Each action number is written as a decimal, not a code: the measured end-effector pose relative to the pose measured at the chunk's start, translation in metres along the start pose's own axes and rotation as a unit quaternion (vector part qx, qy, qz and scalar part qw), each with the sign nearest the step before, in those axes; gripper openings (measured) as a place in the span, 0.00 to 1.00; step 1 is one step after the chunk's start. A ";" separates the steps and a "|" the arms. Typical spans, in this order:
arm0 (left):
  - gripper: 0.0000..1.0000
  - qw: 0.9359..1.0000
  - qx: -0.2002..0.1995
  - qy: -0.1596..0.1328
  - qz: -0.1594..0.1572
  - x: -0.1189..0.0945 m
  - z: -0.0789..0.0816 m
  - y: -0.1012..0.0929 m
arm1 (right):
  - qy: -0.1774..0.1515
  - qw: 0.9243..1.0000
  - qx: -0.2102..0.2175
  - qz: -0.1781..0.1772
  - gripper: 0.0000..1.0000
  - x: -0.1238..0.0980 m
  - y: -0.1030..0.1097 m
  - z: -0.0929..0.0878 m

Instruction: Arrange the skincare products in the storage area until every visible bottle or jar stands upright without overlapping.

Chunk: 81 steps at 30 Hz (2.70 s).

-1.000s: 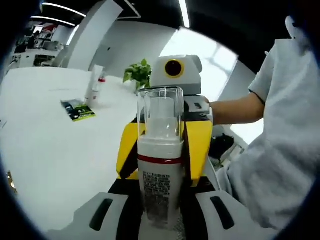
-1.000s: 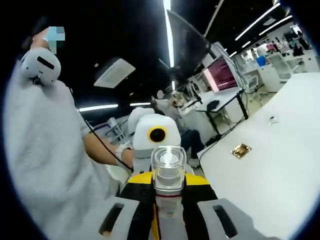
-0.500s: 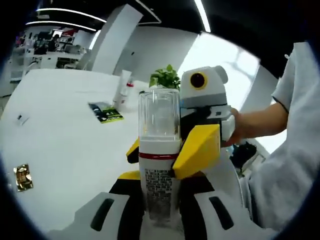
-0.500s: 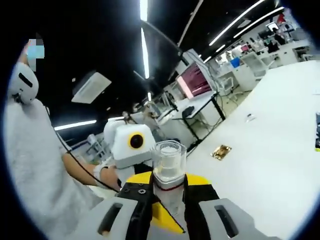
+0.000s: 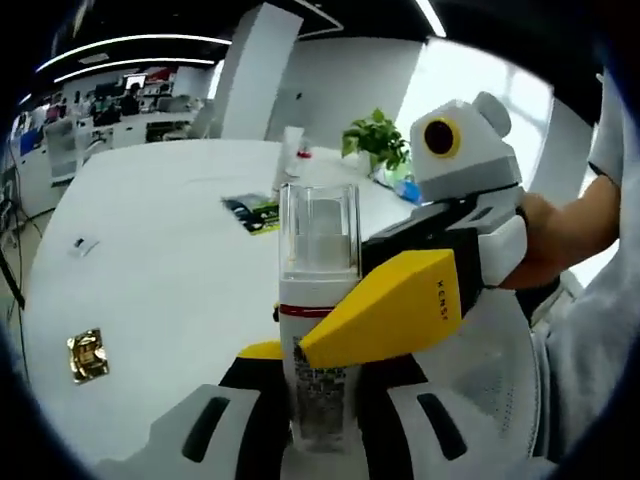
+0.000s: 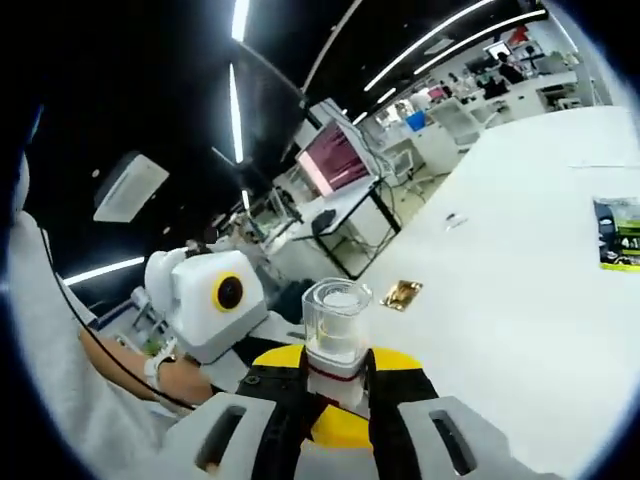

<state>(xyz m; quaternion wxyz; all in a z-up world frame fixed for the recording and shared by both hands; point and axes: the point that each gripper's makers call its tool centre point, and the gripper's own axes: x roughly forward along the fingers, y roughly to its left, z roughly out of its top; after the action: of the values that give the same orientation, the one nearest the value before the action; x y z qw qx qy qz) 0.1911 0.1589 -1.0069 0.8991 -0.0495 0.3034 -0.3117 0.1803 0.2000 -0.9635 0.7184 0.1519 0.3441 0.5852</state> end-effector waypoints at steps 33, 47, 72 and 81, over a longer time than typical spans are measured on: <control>0.21 0.985 0.133 0.053 0.092 0.004 -0.017 0.019 | 0.014 0.997 0.052 -0.061 0.14 0.004 -0.016 -0.018; 0.22 0.998 0.067 -0.001 0.009 0.001 -0.001 0.002 | 0.047 0.999 -0.026 -0.009 0.13 -0.007 -0.009 -0.010; 0.28 0.992 0.001 -0.045 -0.120 -0.009 0.015 -0.036 | 0.072 0.971 -0.157 0.165 0.13 -0.037 0.027 0.001; 0.23 0.992 0.023 -0.047 -0.117 -0.013 0.015 -0.040 | 0.095 0.970 -0.143 0.173 0.14 -0.031 0.026 0.000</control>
<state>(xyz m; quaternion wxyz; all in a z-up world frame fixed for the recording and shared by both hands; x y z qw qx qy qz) 0.1699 0.1332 -0.9769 0.8704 -0.0789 0.2459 -0.4192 0.1582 0.1777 -0.9377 0.5846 0.0484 0.2923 0.7553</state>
